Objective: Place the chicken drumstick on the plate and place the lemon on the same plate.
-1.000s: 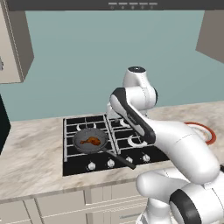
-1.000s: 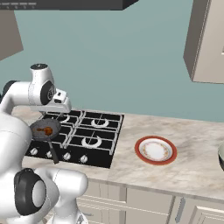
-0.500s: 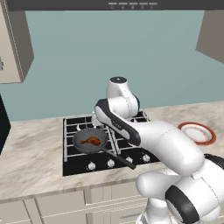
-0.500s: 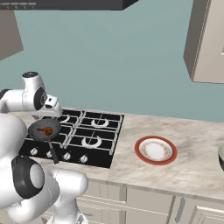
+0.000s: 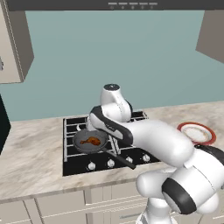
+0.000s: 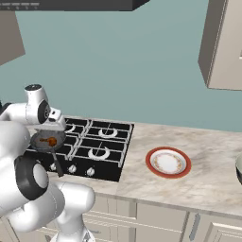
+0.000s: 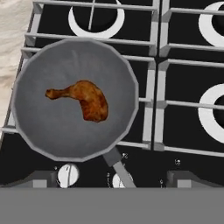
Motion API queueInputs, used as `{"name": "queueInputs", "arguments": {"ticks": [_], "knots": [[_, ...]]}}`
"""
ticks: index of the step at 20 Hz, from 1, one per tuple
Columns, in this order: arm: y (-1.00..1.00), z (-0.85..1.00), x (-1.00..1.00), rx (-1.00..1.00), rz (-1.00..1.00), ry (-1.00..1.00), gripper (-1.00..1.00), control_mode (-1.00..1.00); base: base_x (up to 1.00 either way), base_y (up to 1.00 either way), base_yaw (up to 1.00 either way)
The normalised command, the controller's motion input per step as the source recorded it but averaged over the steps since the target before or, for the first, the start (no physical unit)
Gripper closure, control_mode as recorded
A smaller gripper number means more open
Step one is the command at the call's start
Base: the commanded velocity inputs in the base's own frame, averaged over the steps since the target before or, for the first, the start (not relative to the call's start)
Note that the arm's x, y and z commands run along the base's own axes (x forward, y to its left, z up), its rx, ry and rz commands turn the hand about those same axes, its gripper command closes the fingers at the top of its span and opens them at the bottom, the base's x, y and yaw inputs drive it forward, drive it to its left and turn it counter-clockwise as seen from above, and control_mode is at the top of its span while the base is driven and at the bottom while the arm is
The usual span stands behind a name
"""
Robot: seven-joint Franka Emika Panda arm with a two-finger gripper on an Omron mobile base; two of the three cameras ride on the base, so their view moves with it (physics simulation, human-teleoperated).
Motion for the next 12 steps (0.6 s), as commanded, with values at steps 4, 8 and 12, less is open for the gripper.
{"name": "queueInputs", "arguments": {"ticks": [4, 8, 12], "knots": [[0.14, -0.25, 0.3, 0.0, 0.0, 0.0, -1.0, -1.0, 0.0, 0.0, 0.0], [0.21, -0.19, 0.2, 0.0, 0.0, 0.0, -1.0, -1.0, 0.0, 0.0, 0.0], [0.2, -0.18, 0.14, 0.0, 0.0, 0.0, -1.0, -1.0, 0.0, 0.0, 0.0]]}}
